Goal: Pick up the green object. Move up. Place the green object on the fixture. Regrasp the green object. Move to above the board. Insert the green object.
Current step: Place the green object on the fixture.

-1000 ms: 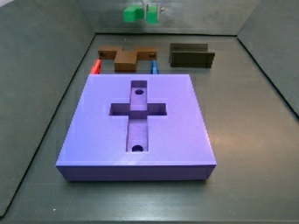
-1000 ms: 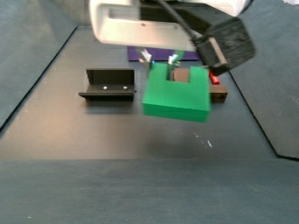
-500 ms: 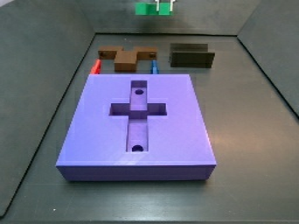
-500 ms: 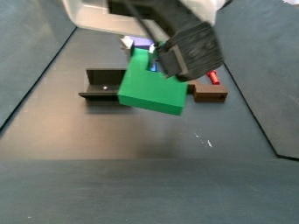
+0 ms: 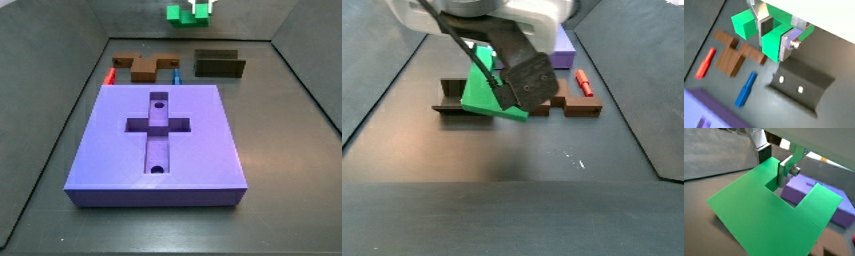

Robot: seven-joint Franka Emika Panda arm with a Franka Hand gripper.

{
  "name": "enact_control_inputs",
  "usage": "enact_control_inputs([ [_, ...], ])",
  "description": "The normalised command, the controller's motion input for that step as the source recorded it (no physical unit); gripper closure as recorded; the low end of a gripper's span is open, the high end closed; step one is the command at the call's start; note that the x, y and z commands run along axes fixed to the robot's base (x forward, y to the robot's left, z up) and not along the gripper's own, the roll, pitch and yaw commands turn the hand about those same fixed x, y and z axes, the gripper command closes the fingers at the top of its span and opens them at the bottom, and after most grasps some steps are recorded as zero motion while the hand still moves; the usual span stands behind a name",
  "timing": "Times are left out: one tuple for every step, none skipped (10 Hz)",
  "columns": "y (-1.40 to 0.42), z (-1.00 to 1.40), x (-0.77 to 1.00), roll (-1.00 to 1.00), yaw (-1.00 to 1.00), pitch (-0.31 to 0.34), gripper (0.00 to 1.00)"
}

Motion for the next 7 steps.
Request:
enact_control_inputs([
  [-0.42,0.00,0.71,-0.57,0.24,0.337,1.00],
  [-0.42,0.00,0.71,-0.58,0.23,0.337,1.00],
  [-0.42,0.00,0.72,-0.58,0.23,0.340,1.00],
  [-0.42,0.00,0.73,-0.57,0.23,0.329,1.00],
  [-0.40,0.00,0.79,-0.48,0.22,0.269,1.00],
  [-0.13,-0.15,0.82,-0.44,0.13,0.031,1.00],
  [0.00,-0.21,0.78,-0.21,0.09,0.000,1.00],
])
